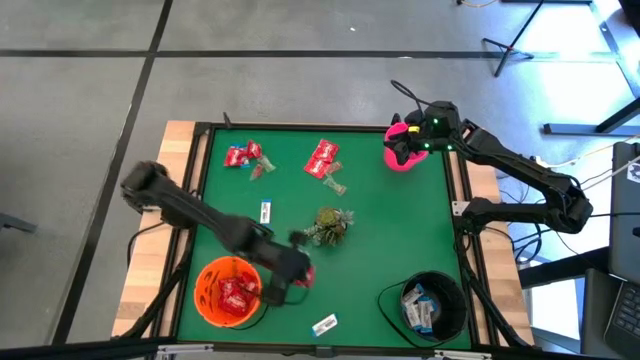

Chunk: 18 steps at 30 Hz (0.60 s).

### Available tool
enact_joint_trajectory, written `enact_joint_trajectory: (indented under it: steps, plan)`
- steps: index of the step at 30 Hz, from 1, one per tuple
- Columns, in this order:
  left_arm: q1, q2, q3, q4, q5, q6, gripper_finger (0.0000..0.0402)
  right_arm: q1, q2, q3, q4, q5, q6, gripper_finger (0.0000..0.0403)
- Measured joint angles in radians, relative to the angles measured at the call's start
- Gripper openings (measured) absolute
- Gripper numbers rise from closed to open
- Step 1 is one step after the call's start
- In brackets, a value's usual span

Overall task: Sort candy
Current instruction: Put the red candy into the orange bucket

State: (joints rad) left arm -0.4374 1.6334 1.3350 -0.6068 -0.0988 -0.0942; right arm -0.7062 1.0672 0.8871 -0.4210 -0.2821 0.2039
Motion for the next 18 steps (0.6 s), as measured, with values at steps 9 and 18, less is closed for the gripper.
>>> enact_joint_trajectory:
  steps: [9, 18]
  plan:
    - [-0.13, -0.351, 0.002, -0.261, -0.149, -0.218, 0.0009, 0.0, 0.0, 0.0, 0.002, 0.0, 0.0, 0.0156]
    - [-0.275, -0.398, 0.001, -0.449, -0.062, -0.598, 0.001, 0.0, 0.0, 0.0, 0.002, 0.0, 0.001, 0.0156]
